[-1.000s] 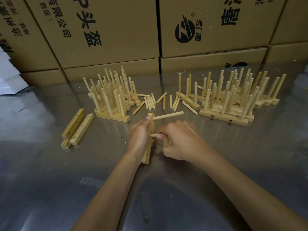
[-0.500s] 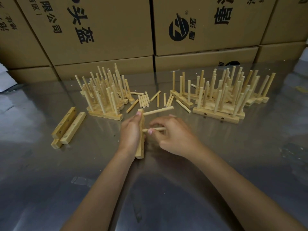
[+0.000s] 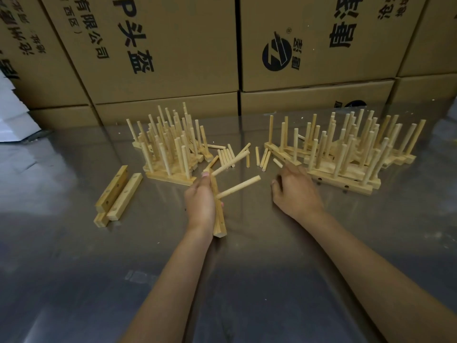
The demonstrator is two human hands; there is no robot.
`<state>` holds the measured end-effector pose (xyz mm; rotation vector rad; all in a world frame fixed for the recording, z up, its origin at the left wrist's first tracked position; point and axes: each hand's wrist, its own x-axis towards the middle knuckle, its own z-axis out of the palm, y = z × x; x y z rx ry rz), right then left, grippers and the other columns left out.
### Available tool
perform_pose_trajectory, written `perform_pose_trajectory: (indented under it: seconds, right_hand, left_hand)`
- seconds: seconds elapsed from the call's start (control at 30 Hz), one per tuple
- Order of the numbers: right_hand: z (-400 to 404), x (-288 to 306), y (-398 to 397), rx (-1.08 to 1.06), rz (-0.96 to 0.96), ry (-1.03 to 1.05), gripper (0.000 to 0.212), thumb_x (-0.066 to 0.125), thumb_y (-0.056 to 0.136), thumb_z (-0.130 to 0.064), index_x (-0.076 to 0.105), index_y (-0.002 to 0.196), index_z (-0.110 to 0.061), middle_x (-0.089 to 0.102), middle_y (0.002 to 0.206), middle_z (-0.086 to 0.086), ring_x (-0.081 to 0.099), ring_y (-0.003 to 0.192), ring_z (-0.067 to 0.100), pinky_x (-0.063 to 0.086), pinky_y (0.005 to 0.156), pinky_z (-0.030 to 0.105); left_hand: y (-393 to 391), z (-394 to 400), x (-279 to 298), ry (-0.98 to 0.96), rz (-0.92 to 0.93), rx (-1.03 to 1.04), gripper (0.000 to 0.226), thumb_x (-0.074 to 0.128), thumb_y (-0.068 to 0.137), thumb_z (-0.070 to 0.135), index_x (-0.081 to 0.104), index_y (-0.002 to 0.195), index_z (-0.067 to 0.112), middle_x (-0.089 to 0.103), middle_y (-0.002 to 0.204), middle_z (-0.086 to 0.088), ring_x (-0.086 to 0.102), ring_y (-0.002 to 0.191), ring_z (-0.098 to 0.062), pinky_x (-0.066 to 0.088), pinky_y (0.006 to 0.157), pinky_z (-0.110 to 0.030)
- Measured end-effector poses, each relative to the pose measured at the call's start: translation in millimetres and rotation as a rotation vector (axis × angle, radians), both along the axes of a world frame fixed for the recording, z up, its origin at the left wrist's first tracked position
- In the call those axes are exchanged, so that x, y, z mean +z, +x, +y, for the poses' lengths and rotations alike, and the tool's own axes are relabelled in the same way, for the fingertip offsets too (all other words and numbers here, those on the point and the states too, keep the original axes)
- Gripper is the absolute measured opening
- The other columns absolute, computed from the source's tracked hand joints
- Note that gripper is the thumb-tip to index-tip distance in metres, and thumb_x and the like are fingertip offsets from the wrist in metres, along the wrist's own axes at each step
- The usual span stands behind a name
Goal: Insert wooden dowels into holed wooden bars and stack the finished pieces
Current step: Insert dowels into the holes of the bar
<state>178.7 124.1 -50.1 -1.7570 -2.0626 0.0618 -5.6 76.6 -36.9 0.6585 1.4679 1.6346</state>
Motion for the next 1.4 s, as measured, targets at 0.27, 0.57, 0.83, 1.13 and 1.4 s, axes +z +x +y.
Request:
perform_pose_trajectory:
  seconds: [0.27,0.57,0.83,1.13,1.4]
  right_hand:
    - [-18.9,1.7,-0.5,-0.036,0.060,0.077,0.014,0.056,0.095,-0.020,0.065,0.101,-0.012,0.057,0.109,0.007,0.049,0.106,0.023,0.043,0.092,0.037]
    - [-105.6,14.1,-37.9,0.552,0.383,0.030,0.017,0.053,0.092,-0.020,0.058,0.100,-0.034,0.061,0.086,-0.015,0.052,0.078,0.004,0.045,0.068,0.030]
    - [-114.3,22.8,-44.7,0.566,0.028,0.188,0.015,0.057,0.094,-0.016,0.069,0.102,-0.021,0.058,0.082,-0.004,0.046,0.083,0.016,0.037,0.072,0.025]
    - [-115.6,28.1,-47.6,0.568,-0.243,0.316,0.019,0.076,0.064,-0.010,0.071,0.081,-0.016,0.061,0.067,-0.004,0.058,0.063,0.017,0.042,0.049,0.028]
    - [-111.2,40.0,-60.6,0.573,-0.288,0.137,0.012,0.053,0.086,-0.018,0.061,0.095,-0.020,0.066,0.089,-0.001,0.064,0.081,0.027,0.031,0.058,0.032]
  left_hand:
    - [-2.6,-0.1,2.7,-0.027,-0.044,-0.017,0.019,0.054,0.100,0.038,0.064,0.087,0.028,0.054,0.084,-0.002,0.052,0.064,-0.020,0.045,0.052,-0.029]
    - [-8.0,1.0,2.8,-0.041,-0.069,-0.029,0.023,0.052,0.102,0.036,0.066,0.097,0.018,0.054,0.077,-0.009,0.050,0.047,-0.018,0.044,0.046,-0.026]
    - [-4.2,0.7,1.9,-0.040,0.014,-0.058,0.025,0.050,0.103,0.038,0.065,0.087,0.026,0.050,0.072,-0.005,0.049,0.051,-0.018,0.045,0.044,-0.024]
    - [-3.1,-1.2,0.2,-0.018,0.117,-0.095,0.028,0.048,0.104,0.037,0.065,0.085,0.025,0.051,0.074,-0.006,0.050,0.057,-0.019,0.043,0.038,-0.018]
    - [-3.7,-0.5,-0.3,0.009,0.106,-0.100,0.029,0.046,0.105,0.034,0.065,0.089,0.020,0.044,0.065,-0.003,0.045,0.042,-0.014,0.039,0.037,-0.018]
